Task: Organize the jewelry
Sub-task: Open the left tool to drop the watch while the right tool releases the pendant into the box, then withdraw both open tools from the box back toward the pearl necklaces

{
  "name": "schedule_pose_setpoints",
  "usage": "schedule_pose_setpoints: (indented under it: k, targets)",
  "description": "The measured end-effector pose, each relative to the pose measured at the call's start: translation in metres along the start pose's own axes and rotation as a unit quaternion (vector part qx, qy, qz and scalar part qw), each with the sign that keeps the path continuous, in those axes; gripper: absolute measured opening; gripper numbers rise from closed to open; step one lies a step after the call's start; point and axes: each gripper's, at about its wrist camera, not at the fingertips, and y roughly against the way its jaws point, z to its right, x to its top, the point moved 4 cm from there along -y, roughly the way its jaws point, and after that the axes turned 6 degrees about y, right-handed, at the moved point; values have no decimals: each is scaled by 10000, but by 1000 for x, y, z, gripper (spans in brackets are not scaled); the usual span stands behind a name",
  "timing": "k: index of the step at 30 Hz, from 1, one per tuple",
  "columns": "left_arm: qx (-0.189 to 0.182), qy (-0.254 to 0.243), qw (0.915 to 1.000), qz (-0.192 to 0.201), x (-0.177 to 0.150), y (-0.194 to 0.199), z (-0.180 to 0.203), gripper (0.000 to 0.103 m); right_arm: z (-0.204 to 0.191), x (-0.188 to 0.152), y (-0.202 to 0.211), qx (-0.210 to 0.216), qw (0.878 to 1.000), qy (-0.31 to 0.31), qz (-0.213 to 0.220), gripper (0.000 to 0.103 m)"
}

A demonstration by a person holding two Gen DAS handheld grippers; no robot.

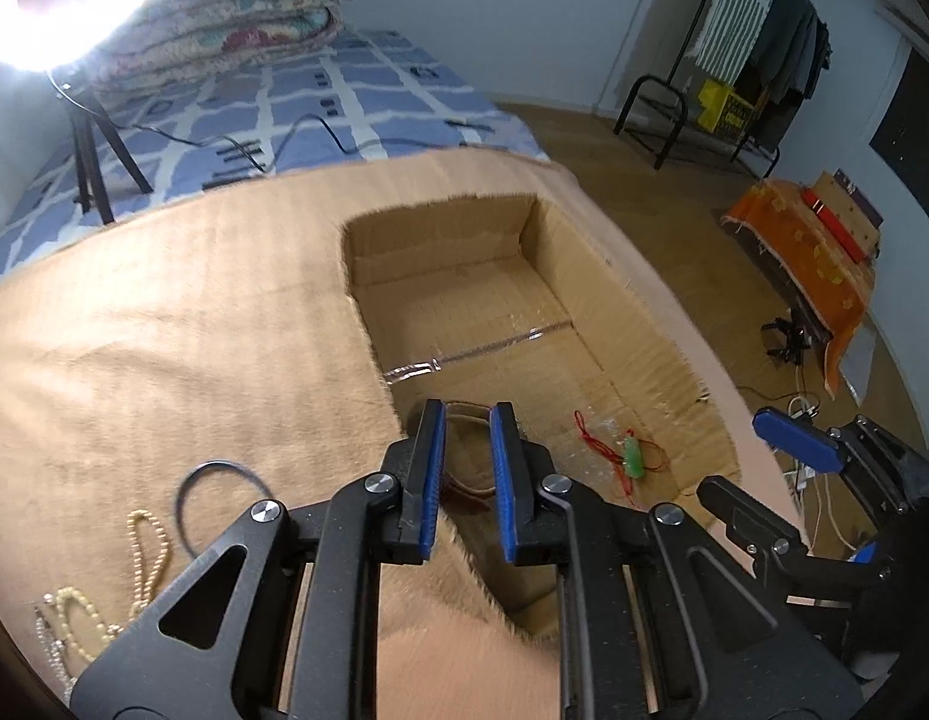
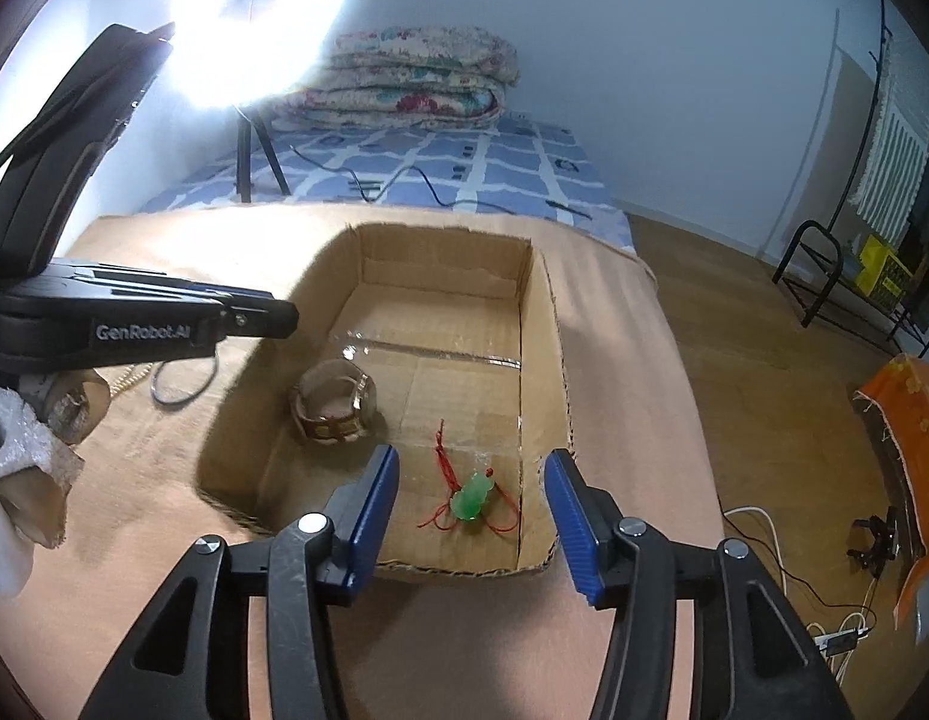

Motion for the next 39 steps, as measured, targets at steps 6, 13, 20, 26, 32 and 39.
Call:
schedule_pose_setpoints:
  k: [6,13,20,26,32,39]
  targets:
    - [-56,114,9997,217,1,46,-18,13,-14,9,28,62,9998,27,213,55]
    - [-44,328,9980,536,-1,109,-61,13,-39,20,58,214,9987,74,447,58]
    - [84,580,9949,822,-22,178,-129,13,-72,28,86,502,9964,88,672,61]
    - [243,920,9912,916,-56,221,-192,14,-105,33,95,737,9944,241,720,62]
    - [395,1278,9877,811,-98,239,-245,14,-132,37,91,1021,9922,307,653,62]
    - [428,1674,9833,564,-146,244,-293,14,-168,38,70,1439,9884,285,381,65]
